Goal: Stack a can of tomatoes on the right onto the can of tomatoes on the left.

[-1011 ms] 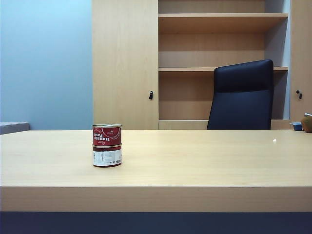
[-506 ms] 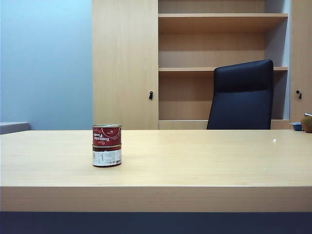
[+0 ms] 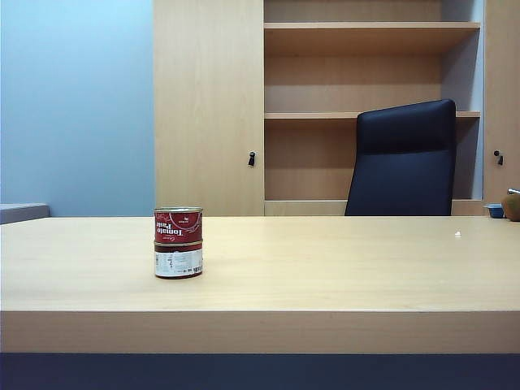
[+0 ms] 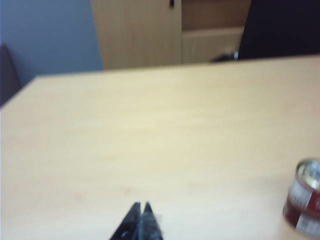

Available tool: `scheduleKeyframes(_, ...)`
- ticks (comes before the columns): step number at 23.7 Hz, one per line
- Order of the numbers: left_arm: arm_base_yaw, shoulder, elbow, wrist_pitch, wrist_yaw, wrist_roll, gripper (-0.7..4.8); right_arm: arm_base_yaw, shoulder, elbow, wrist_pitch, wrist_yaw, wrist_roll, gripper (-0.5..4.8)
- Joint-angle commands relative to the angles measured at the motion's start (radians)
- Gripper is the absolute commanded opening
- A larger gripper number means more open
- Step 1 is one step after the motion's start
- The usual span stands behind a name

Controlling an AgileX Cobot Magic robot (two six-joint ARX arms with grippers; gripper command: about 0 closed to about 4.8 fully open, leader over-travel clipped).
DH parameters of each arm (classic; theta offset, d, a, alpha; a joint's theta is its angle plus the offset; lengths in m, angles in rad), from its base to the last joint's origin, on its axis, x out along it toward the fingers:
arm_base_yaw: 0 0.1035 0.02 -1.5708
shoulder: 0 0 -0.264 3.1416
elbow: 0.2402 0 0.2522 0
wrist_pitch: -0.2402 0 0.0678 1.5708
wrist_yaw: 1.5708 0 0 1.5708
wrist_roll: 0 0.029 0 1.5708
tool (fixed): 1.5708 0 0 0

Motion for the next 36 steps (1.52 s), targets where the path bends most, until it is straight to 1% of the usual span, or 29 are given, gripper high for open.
scheduleKeyframes(1, 0.005, -0.01, 0.003, -0.08, -0.108, -0.004, -0.03, 0.001, -0.003, 0.005, 0.012, 0.001, 0.001, 0.31)
scheduleKeyframes(3, 0.005, -0.047, 0.003, -0.118, -0.123, 0.0, -0.03, 0.001, -0.003, 0.005, 0.012, -0.002, 0.001, 0.31)
scheduleKeyframes(5, -0.001, -0.156, -0.023, -0.15, -0.147, 0.004, -0.03, 0.001, -0.003, 0.005, 0.012, 0.0, 0.001, 0.31)
scheduleKeyframes(10, -0.001, -0.373, -0.092, -0.238, -0.149, 0.003, -0.03, 0.001, -0.003, 0.005, 0.012, -0.001, 0.001, 0.31)
scheduleKeyframes(11, 0.0, -0.367, -0.091, -0.263, -0.134, -0.001, -0.03, 0.001, -0.002, 0.005, 0.012, -0.001, 0.001, 0.31)
scheduleKeyframes(15, -0.004, -0.367, -0.092, -0.324, -0.126, -0.001, -0.03, 0.001, 0.0, 0.005, 0.012, 0.0, 0.001, 0.31)
scheduleKeyframes(16, -0.003, -0.367, -0.092, -0.381, -0.123, -0.001, -0.03, 0.001, -0.002, 0.005, 0.012, -0.001, 0.001, 0.31)
scheduleKeyframes(18, -0.003, -0.367, -0.091, -0.429, -0.118, -0.003, -0.03, 0.001, -0.002, 0.005, 0.012, 0.0, 0.001, 0.31)
scheduleKeyframes(36, -0.003, -0.367, -0.091, -0.43, -0.119, -0.003, -0.03, 0.002, -0.003, 0.005, 0.012, -0.001, 0.001, 0.31)
